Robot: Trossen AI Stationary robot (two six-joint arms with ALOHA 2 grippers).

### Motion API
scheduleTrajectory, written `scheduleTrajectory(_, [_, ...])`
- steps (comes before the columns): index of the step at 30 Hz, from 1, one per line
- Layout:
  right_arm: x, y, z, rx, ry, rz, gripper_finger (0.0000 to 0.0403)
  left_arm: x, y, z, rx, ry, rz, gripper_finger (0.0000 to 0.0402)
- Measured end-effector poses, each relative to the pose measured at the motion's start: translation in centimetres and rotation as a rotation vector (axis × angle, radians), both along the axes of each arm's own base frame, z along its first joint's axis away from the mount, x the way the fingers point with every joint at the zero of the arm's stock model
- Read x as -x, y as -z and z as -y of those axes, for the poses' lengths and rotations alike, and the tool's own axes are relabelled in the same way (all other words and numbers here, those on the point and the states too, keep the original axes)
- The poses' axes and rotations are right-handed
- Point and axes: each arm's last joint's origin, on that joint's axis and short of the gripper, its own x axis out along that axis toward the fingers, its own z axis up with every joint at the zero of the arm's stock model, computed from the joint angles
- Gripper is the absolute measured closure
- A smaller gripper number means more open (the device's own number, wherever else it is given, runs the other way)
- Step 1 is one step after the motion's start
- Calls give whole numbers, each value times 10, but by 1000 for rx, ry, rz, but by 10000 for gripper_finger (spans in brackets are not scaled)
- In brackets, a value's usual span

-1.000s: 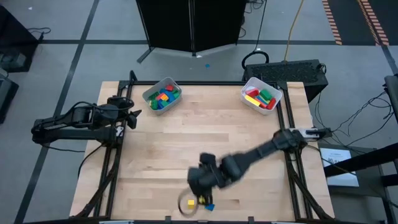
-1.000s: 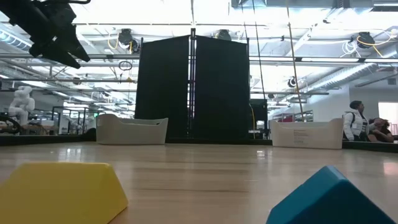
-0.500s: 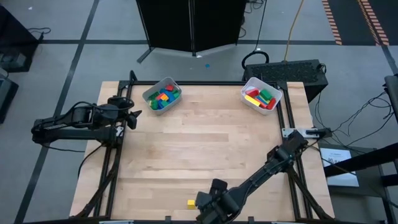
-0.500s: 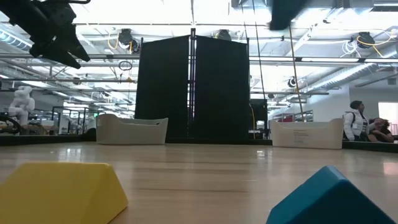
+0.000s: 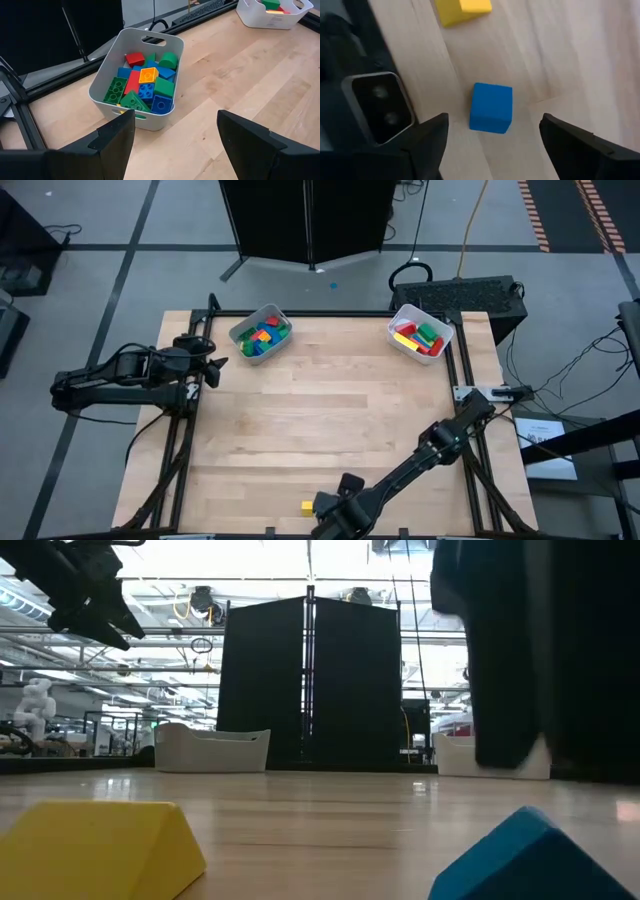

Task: Sort blocks by size
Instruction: Put the triangular blue block into the gray bin

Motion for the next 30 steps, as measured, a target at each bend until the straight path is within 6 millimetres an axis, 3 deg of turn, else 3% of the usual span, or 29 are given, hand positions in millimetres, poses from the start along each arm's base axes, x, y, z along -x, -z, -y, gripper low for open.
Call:
scheduleTrajectory(4, [-3, 20, -2, 11, -19, -34, 100, 0, 0, 0, 0, 0, 0, 120])
scheduleTrajectory(11, [-13, 26, 5, 3, -35, -13, 119, 0, 0, 0, -1, 1, -1, 120])
scheduleTrajectory(15, [-20, 26, 16, -28, -25, -34, 189, 0, 0, 0, -1, 1, -2, 120])
scheduleTrajectory(22, [-26, 26, 24, -53, -80, -50, 377, 0, 0, 0, -2, 3, -6, 120])
scheduleTrajectory(26, [-32, 26, 36, -33, -114, -54, 392, 0, 0, 0, -3, 3, -7, 120])
scheduleTrajectory(30, [-37, 21, 61, 59, -92, -91, 391, 0, 0, 0, -3, 3, -6, 120])
